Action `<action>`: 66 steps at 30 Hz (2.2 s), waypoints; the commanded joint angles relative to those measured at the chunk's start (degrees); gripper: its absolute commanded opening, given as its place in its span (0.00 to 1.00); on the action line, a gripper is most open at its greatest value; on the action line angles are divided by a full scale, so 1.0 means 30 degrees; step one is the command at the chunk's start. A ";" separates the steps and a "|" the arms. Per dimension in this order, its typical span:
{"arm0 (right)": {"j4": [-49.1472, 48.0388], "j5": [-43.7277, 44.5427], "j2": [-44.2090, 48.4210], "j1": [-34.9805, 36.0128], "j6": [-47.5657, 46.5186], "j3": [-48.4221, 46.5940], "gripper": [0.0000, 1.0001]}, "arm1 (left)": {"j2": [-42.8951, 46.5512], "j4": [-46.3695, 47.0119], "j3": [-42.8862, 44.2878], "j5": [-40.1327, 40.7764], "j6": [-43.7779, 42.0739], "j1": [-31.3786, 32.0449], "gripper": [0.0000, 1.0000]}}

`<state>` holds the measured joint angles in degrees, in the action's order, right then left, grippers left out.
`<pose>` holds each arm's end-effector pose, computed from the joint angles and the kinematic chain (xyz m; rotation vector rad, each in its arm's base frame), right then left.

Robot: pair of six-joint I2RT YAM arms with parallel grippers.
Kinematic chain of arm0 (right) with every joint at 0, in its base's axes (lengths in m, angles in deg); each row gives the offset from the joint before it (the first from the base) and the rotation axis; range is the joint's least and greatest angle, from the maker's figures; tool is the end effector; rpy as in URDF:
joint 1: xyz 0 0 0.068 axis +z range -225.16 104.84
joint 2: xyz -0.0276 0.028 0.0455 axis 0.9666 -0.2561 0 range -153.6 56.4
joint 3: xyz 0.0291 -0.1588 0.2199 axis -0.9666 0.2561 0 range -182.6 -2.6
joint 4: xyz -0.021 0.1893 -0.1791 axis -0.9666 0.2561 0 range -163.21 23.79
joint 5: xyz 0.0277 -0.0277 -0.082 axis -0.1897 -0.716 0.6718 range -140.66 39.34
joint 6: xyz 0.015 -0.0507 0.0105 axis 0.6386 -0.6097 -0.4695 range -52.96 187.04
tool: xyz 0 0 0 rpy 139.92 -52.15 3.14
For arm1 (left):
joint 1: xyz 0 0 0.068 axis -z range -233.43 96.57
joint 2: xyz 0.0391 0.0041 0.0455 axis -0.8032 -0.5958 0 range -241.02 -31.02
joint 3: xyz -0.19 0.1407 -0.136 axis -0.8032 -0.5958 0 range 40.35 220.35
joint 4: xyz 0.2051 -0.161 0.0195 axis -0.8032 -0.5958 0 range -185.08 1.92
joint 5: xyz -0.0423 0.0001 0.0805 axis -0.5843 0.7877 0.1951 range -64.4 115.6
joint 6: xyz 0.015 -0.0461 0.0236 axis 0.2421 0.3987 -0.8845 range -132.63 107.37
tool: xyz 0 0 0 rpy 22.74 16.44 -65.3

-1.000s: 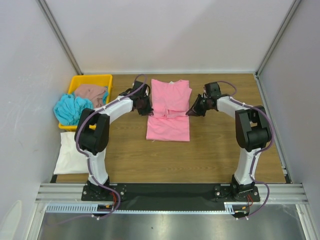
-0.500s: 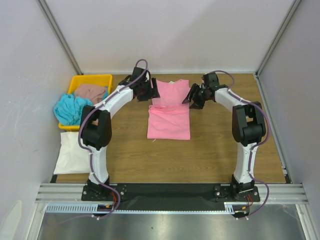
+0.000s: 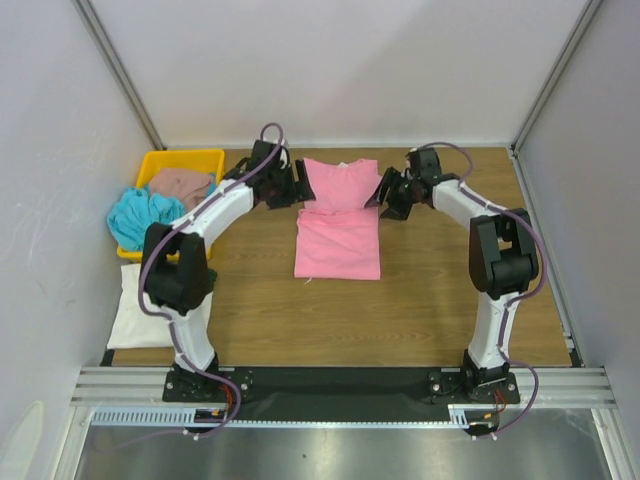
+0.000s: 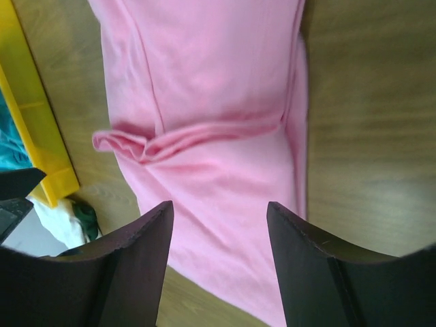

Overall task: Fold and stack the t-shirts
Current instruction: Fold the tshirt

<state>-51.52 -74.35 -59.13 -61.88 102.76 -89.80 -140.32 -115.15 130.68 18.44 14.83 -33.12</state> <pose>0.4312 0.1164 0.2066 0.3040 2.5268 0.8672 0.4058 -0.1550 0.2610 -0.0905 2.4339 -0.5371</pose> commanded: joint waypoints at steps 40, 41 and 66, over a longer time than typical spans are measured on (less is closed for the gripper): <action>-0.7319 -0.0924 -0.4032 -0.0237 0.1980 -0.2016 0.56 | -0.5641 0.7356 0.1939 -0.4442 0.1747 -0.1411 0.79; -0.6971 -0.0924 -0.3596 -0.0266 0.1833 -0.2047 0.56 | -0.5435 0.6715 0.2146 -0.4179 0.1425 -0.1411 0.79; -0.0902 0.2150 0.8446 0.1959 0.1009 1.0018 0.86 | 0.7865 0.3544 -1.1734 -0.0340 0.3264 0.1195 0.86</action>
<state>-55.67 -70.06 -38.38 -56.92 103.94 -63.90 -121.32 -103.81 98.90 16.49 20.69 -31.85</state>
